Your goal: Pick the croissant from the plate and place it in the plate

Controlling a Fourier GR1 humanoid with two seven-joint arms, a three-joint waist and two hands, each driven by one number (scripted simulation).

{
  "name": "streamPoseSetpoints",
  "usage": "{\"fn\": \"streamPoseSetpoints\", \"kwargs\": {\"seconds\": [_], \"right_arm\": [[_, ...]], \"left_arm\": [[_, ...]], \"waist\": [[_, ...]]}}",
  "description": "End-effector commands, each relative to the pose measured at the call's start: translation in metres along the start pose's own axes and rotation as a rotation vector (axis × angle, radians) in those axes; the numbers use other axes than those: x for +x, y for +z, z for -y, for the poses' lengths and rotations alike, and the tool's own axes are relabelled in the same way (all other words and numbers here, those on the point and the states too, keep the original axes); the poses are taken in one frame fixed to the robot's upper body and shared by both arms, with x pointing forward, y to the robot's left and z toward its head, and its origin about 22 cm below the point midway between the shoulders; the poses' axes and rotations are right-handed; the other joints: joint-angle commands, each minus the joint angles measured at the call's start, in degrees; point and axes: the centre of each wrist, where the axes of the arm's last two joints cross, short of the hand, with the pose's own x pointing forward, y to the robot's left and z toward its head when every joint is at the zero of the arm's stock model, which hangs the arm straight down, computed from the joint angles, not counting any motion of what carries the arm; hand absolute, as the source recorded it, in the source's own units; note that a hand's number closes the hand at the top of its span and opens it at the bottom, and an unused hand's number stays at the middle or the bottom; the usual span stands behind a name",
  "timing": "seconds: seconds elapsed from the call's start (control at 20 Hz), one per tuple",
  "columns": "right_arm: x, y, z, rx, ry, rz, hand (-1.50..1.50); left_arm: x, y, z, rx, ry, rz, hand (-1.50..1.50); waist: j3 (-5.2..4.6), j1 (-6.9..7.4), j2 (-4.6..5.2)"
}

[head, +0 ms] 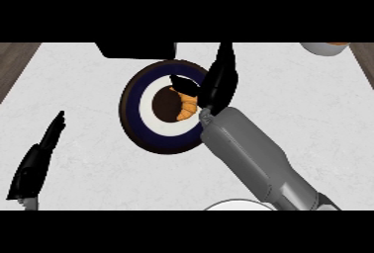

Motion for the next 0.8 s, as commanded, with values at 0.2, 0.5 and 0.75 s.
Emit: {"fn": "streamPoseSetpoints", "kwargs": {"seconds": [0.2,0.5,0.75], "right_arm": [[-0.03,0.018,0.027,-0.199,-0.342,-0.099,-1.5],[-0.076,0.055,0.075,-0.223,-0.389,-0.025,-1.5],[-0.114,0.08,0.125,-0.212,-0.331,0.054,-1.5]], "left_arm": [[-0.014,0.013,-0.015,0.035,-0.004,-0.026,0.0],[-0.002,0.014,-0.008,0.05,0.0,-0.026,0.0],[0.007,0.011,-0.007,0.032,0.012,-0.019,0.0]], "waist": [[0.08,-2.85,-0.49],[0.11,-2.65,-0.34],[0.09,-2.44,-0.32]]}}
